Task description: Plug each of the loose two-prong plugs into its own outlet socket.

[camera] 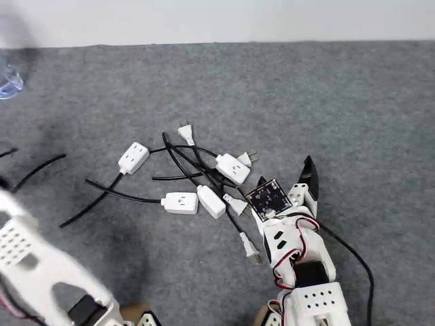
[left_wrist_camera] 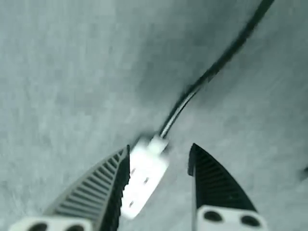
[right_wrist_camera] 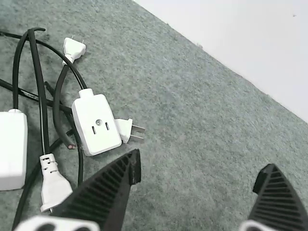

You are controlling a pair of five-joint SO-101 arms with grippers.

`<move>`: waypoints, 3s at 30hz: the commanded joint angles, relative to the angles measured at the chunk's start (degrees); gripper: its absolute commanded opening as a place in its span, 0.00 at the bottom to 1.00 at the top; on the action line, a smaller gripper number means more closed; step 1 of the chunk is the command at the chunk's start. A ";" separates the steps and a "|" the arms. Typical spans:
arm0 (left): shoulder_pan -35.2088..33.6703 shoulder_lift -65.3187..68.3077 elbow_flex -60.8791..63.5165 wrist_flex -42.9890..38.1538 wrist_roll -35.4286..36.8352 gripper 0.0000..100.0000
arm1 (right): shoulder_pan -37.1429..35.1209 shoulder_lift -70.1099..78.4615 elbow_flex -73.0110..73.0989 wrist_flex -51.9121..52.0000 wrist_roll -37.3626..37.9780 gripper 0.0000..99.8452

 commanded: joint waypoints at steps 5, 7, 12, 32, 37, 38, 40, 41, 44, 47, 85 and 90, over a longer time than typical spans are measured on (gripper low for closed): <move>25.58 -15.82 16.04 0.79 16.88 0.19 | -1.63 0.84 0.79 -1.01 0.35 0.37; 31.21 -17.58 18.95 0.70 18.11 0.19 | -1.63 0.84 0.79 -1.01 0.35 0.37; 38.95 -15.91 24.75 -7.56 21.27 0.19 | -1.54 0.84 0.79 -1.01 0.35 0.37; 39.38 -6.42 26.95 -16.53 17.85 0.19 | -1.71 0.84 0.79 -0.84 2.64 0.37; 39.38 -6.42 27.30 -16.53 17.76 0.19 | -1.71 0.84 0.79 -0.84 2.64 0.37; 39.38 -6.42 27.30 -16.35 17.76 0.19 | -1.71 0.84 0.79 -0.84 2.64 0.37; 39.38 -6.42 28.00 -15.65 17.76 0.19 | -1.71 0.84 0.79 -0.84 2.64 0.37; 39.38 -6.42 28.53 -15.30 17.67 0.19 | -1.71 0.84 0.79 -0.84 2.64 0.37; 39.38 -6.42 29.76 -13.98 16.62 0.11 | -1.71 0.92 0.79 -0.84 2.64 0.37; 39.38 -6.42 30.55 -11.43 13.01 0.01 | -1.71 0.92 0.79 -0.75 2.55 0.37; -3.16 -33.76 51.82 -21.63 -10.81 0.01 | -1.80 0.92 0.79 -0.66 2.46 0.37; -6.24 -31.30 52.09 -24.79 -14.59 0.10 | -1.80 0.92 0.79 -0.66 2.46 0.37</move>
